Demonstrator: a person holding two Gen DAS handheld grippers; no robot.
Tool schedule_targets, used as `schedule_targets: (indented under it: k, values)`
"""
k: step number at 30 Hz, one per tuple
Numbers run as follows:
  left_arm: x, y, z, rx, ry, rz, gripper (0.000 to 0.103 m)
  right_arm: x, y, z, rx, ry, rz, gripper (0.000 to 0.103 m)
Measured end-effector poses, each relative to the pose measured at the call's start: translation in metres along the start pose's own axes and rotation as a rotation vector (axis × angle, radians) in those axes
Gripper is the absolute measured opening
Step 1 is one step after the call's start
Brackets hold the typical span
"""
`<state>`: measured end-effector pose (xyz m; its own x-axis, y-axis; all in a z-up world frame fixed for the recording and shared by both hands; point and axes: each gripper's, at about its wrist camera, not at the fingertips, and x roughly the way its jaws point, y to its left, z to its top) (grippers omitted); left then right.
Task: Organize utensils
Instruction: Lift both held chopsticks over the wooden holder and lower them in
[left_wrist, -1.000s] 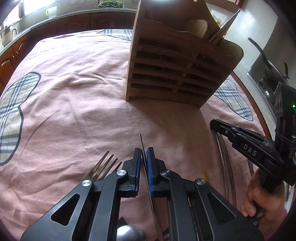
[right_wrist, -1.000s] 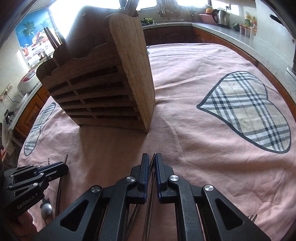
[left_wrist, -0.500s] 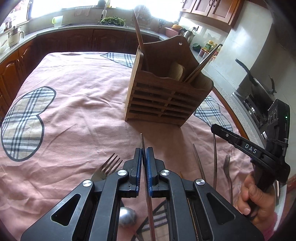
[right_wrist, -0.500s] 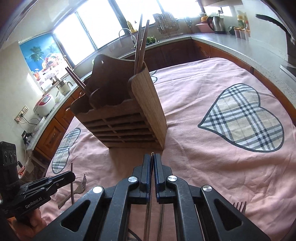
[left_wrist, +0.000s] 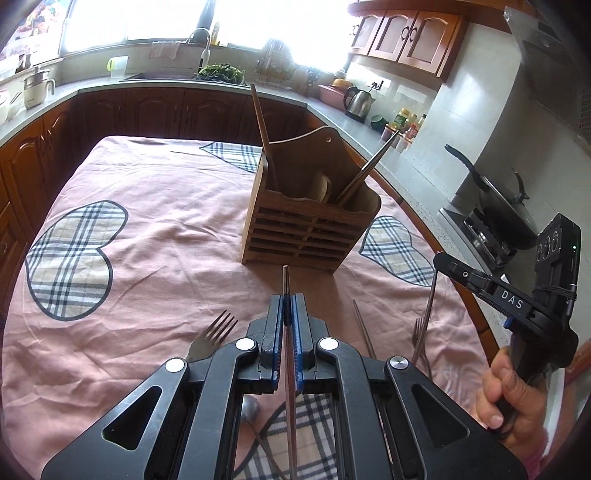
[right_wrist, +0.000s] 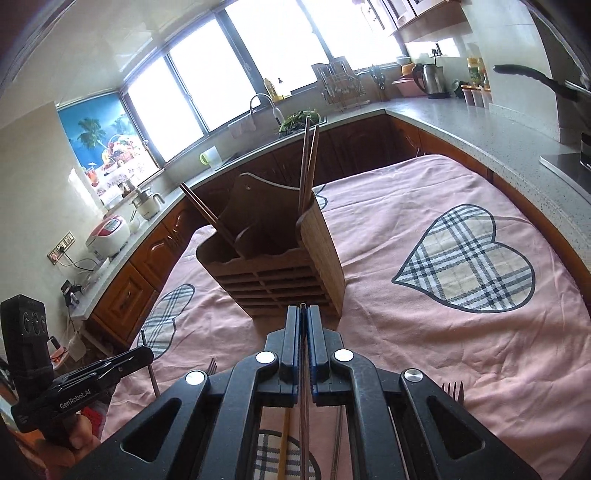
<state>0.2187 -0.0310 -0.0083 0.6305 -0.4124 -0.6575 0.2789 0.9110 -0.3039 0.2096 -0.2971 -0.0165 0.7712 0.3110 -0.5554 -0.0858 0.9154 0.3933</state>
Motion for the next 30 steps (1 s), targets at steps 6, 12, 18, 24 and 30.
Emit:
schedule_targets:
  k: [6, 12, 18, 24, 30]
  values:
    - [-0.024, 0.000, 0.000, -0.003, -0.049, -0.004, 0.004, -0.026, 0.010, 0.005, -0.017, -0.057, 0.017, 0.004]
    - [-0.044, 0.002, 0.003, -0.011, -0.103, -0.005, 0.004, -0.045, 0.017, 0.011, -0.024, -0.107, 0.022, 0.004]
    - [-0.058, 0.003, 0.008, -0.018, -0.141, -0.003, 0.004, -0.058, 0.021, 0.016, -0.031, -0.144, 0.025, 0.004]
    - [-0.064, 0.004, 0.013, -0.027, -0.170, -0.006, 0.004, -0.067, 0.022, 0.021, -0.031, -0.173, 0.027, 0.004]
    - [-0.072, 0.005, 0.022, -0.034, -0.205, -0.007, 0.004, -0.072, 0.020, 0.025, -0.020, -0.196, 0.026, 0.004]
